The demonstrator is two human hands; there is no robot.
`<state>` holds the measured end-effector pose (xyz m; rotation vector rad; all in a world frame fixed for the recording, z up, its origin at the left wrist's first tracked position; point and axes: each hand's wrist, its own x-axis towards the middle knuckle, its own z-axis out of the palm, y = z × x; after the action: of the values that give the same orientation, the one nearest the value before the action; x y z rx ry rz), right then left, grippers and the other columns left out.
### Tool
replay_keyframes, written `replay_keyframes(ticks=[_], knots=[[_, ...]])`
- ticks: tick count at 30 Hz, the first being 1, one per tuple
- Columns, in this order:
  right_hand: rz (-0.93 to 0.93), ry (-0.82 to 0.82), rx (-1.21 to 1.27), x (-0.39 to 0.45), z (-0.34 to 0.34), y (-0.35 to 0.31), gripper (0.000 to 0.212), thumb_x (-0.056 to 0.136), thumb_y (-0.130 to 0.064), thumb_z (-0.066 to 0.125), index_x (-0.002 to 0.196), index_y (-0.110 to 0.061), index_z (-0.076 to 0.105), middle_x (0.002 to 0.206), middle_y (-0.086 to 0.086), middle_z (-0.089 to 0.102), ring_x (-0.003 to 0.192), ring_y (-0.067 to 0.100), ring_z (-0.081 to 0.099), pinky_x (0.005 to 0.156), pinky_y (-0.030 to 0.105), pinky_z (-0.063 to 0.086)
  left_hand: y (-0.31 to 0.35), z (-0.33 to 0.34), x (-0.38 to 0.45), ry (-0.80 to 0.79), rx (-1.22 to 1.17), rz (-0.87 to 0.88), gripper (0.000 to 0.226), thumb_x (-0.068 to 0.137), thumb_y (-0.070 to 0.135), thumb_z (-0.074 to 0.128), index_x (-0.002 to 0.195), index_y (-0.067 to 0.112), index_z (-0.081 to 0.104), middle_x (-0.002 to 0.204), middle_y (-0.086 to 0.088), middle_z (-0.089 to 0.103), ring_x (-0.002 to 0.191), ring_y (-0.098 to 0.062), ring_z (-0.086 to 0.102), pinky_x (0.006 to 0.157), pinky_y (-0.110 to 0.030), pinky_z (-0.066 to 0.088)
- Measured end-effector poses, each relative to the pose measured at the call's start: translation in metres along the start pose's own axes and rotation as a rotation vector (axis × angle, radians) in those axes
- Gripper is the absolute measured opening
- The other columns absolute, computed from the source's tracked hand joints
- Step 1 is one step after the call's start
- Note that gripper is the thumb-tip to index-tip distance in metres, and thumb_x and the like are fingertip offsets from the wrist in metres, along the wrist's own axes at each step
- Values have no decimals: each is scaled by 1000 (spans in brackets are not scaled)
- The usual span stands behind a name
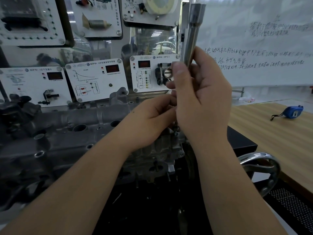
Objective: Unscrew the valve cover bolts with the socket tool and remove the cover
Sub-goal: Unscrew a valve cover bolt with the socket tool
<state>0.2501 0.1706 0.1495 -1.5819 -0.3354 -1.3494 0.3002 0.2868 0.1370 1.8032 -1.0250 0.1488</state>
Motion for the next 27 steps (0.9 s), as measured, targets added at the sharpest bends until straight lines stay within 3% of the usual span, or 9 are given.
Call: replay_keyframes(ticks=[2,5,7,9,11,16,20,24,27], knots=[[-16,-7,-12,0,0,0,22,101,-25,59,115,-10,68,83,-10,66,77,13,68,69,41,57,0,2,1,12,-7,2,31,95,30,56,115,9,66,107,-20,73,101,-44,68,89,-64,53],[-32,5,-48,0,-1,1,19,102,-21,56,109,-12,71,81,-13,68,76,10,69,68,32,57,0,2,1,13,1,-2,33,93,28,60,116,6,64,106,-26,69,99,-49,65,86,-65,52],[-16,-23,-30,-1,-1,1,24,104,-19,51,119,-10,67,87,-11,70,78,8,71,69,32,59,0,0,0,-9,14,2,25,97,30,56,114,16,67,105,-19,71,99,-43,66,87,-61,53],[2,-31,20,-2,0,0,38,105,-17,47,143,-13,53,95,-9,72,83,7,73,73,36,61,1,-2,-1,-28,26,-15,25,102,35,49,112,24,69,105,-9,74,101,-32,69,92,-56,53],[-9,-9,54,-3,0,0,46,106,-18,46,152,-14,42,98,-7,73,85,9,73,75,40,61,2,-2,-2,-39,43,-14,26,103,35,46,113,28,69,107,-2,75,104,-26,70,95,-52,54],[-20,0,27,0,1,1,43,99,-29,62,139,-14,58,97,-14,70,87,12,72,76,42,61,3,2,-1,1,84,8,31,97,38,51,117,19,66,108,-16,73,100,-43,68,85,-62,54],[-27,-5,-18,0,0,3,24,102,-20,56,122,-13,68,87,-15,69,81,10,71,72,38,60,3,1,-1,-9,65,7,22,103,27,56,119,16,64,110,-26,68,99,-47,65,84,-64,53],[9,-46,-17,0,-2,2,37,105,-21,46,138,-12,59,96,-10,73,83,5,72,69,30,59,3,-1,-2,-15,53,-27,37,104,37,45,120,11,66,112,-14,72,106,-34,67,95,-58,52],[19,-57,14,0,-3,1,40,104,-24,49,141,-11,56,93,-9,73,82,8,72,67,31,59,3,0,-2,-5,53,-4,30,100,34,50,115,15,68,106,-14,74,100,-36,69,89,-60,54]])
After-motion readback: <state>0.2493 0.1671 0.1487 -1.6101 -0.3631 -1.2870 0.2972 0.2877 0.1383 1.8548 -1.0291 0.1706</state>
